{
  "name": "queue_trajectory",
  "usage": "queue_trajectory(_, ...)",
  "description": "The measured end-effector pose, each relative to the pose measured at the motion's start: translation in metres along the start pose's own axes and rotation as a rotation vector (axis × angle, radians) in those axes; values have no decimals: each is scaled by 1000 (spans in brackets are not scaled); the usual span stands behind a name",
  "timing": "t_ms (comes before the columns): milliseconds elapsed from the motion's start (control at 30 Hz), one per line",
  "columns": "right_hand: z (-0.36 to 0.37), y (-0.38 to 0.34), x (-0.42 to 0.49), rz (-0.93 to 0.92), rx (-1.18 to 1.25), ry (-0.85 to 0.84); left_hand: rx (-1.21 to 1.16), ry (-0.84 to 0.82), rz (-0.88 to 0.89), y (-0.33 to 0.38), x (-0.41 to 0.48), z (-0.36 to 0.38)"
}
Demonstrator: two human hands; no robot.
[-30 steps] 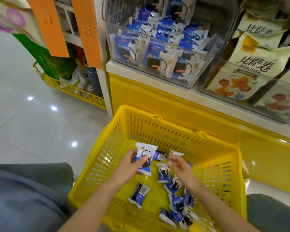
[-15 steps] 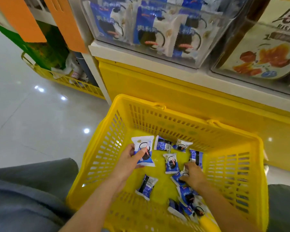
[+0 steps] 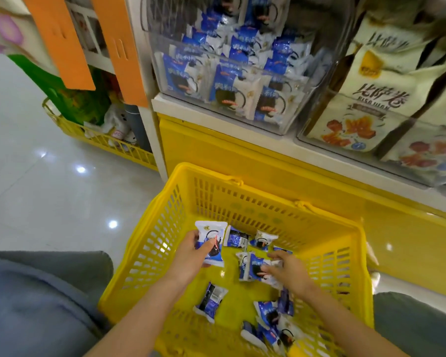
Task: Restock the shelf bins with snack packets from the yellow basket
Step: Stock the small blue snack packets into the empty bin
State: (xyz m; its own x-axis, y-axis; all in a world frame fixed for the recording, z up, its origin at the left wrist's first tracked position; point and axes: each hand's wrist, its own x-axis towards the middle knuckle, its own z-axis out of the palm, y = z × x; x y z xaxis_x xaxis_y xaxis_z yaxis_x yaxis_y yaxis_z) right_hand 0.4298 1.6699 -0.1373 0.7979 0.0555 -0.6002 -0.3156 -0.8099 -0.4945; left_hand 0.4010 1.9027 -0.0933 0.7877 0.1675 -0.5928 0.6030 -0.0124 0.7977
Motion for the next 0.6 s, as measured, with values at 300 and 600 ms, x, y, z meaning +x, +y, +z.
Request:
queue_trajectory(300,-43,-87,-59,-143,373,23,-115,-13,138,32,-28,4)
queue_trajectory(600,-100,-155,-121,-345,363,113,-85,-6,475,110,-43,-23)
